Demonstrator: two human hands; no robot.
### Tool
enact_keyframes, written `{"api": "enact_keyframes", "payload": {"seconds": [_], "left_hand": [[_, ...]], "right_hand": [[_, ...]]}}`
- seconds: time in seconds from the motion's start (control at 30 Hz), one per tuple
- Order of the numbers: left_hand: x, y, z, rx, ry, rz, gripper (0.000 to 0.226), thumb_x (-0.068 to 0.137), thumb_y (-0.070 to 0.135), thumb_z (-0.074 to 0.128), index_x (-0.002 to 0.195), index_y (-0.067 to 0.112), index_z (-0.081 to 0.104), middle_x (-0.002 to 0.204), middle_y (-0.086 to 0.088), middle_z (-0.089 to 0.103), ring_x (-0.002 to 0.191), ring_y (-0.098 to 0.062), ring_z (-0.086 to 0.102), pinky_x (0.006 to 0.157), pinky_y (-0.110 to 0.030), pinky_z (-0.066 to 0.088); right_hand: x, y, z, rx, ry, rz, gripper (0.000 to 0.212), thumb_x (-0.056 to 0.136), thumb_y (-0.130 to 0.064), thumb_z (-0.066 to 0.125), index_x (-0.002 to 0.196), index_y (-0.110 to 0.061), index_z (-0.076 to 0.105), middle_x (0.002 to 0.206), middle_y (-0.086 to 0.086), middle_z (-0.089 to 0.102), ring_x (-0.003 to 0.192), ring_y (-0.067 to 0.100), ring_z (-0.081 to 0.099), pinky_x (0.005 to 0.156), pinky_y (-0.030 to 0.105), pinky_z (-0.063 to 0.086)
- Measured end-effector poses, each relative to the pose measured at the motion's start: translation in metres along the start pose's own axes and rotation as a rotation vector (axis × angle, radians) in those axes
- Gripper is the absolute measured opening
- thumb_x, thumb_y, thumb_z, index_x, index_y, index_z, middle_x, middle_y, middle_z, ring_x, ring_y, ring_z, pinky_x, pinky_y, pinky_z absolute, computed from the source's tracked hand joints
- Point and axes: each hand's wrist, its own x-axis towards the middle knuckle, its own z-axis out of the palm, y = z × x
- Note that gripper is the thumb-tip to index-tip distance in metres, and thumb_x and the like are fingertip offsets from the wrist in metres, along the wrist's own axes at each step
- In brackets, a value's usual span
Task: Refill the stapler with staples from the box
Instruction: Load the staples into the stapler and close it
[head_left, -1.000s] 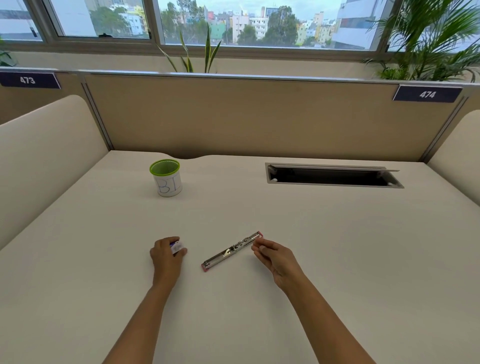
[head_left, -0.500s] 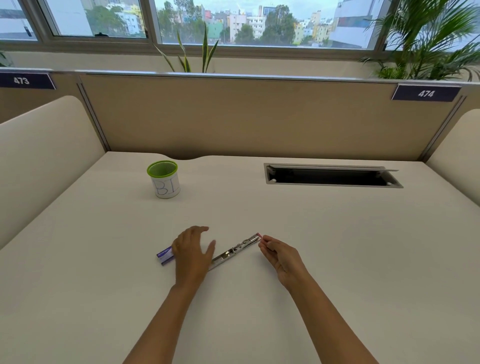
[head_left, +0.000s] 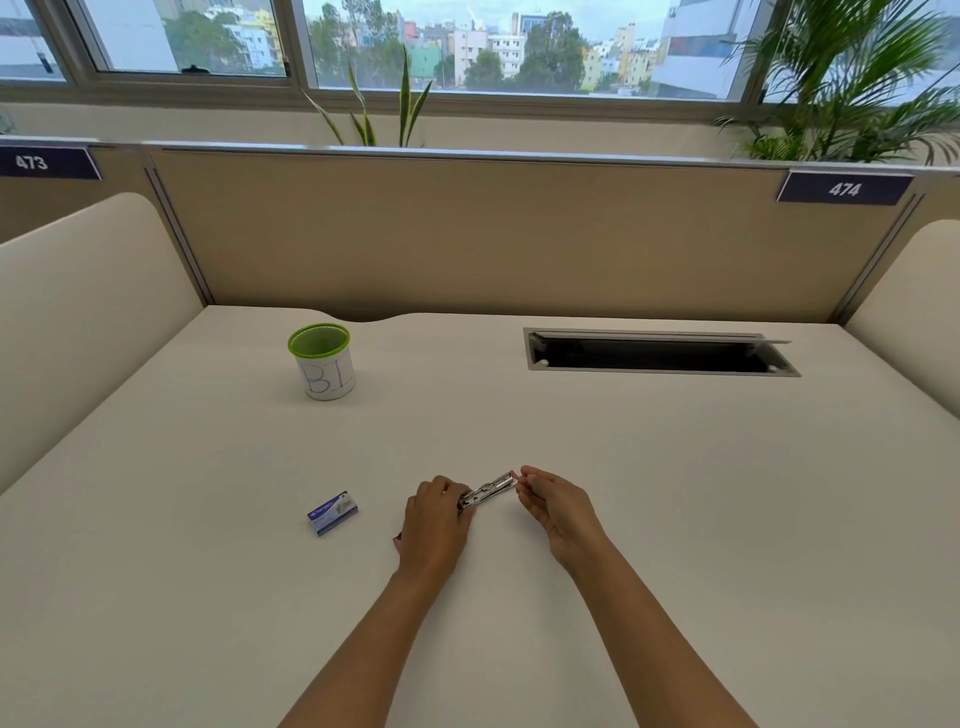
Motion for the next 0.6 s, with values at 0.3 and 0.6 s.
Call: {"api": "enact_keyframes", "payload": {"seconds": [0.3,0.6], "left_hand": [[-0.005,0.013,-0.015,-0.178,0.170,0.017,0.025,0.094,0.024,0.050,0.116,0.017,0.060,0.101,-0.004,0.067,0.092,-0.025,0.057,0.081,-0.036,0.044],[-0.007,0.026,-0.024,-0.173,0.221,0.053,0.023,0.091,0.023,0.055,0.112,0.019,0.064,0.100,0.001,0.068,0.093,-0.020,0.058,0.081,-0.031,0.043]], "right_hand": [[-0.002,-0.002,0.004,-0.670,0.184,-0.426,0.019,0.088,-0.032,0.061,0.095,-0.018,0.071,0.077,0.000,0.059,0.064,0.007,0.049,0.057,0.016,0.038],[-0.009,-0.001,0.008,-1.008,0.179,-0.745,0.020,0.091,-0.016,0.056,0.106,-0.017,0.070,0.084,0.000,0.049,0.072,0.010,0.049,0.057,0.006,0.032]]}}
